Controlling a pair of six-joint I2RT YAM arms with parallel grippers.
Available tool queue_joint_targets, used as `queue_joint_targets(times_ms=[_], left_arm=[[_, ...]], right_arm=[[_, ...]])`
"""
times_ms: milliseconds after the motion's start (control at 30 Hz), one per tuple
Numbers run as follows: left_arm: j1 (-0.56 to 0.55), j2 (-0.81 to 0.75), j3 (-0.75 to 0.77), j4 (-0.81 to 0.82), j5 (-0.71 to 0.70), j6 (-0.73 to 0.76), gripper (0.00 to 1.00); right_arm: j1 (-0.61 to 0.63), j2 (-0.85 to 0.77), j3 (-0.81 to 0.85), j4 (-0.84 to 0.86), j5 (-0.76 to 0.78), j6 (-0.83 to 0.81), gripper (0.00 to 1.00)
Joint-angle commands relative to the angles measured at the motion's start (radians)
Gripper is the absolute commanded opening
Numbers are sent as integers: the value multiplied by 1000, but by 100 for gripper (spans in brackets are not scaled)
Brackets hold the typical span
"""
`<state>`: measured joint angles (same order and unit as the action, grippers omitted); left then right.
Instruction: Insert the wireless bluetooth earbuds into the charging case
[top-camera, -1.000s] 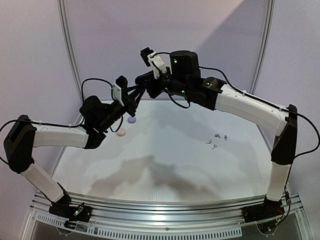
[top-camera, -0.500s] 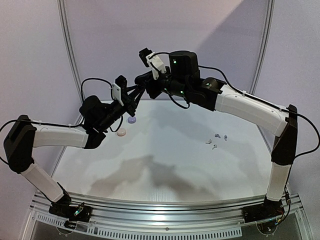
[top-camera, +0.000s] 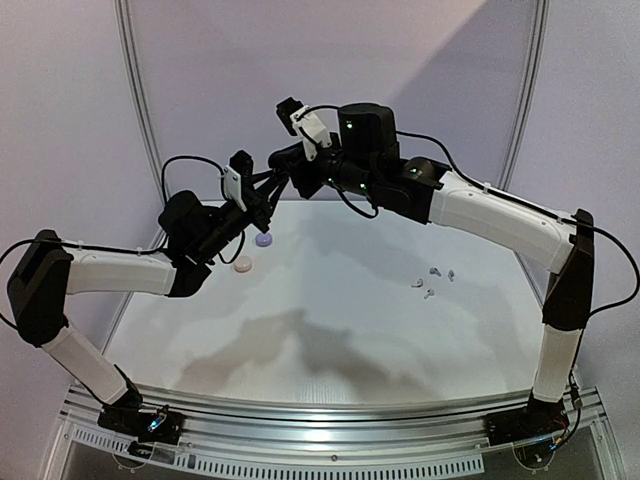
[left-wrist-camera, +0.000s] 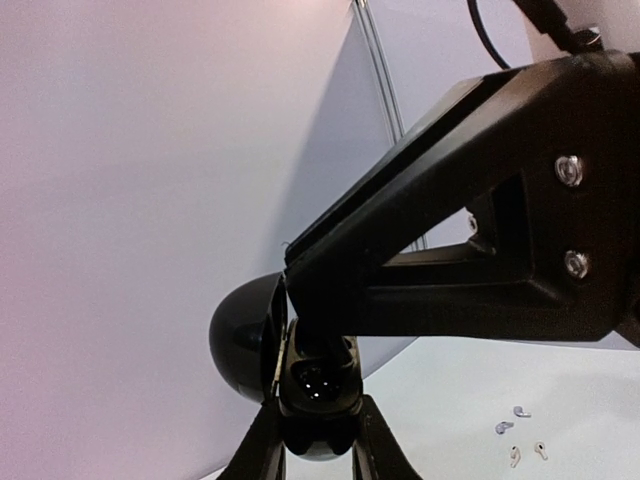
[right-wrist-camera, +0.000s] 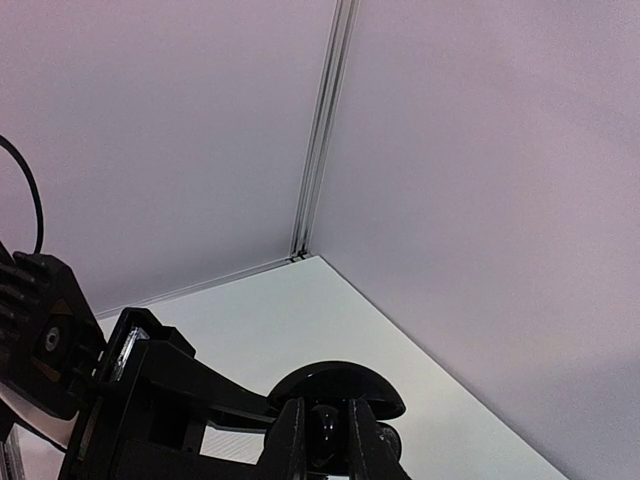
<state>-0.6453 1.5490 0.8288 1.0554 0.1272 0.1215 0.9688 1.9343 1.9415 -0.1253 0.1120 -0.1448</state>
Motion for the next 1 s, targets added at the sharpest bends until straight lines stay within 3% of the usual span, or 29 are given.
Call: queue_joint_targets(times_ms=[0,967], left_arm=[[11,-6,12,31,20,-16,0],[21,-17,9,46,51,-107,0]], right_arm=[[-3,19,-19,-1,52,-43,0],[-3,34,-93,62,79,-331,0]])
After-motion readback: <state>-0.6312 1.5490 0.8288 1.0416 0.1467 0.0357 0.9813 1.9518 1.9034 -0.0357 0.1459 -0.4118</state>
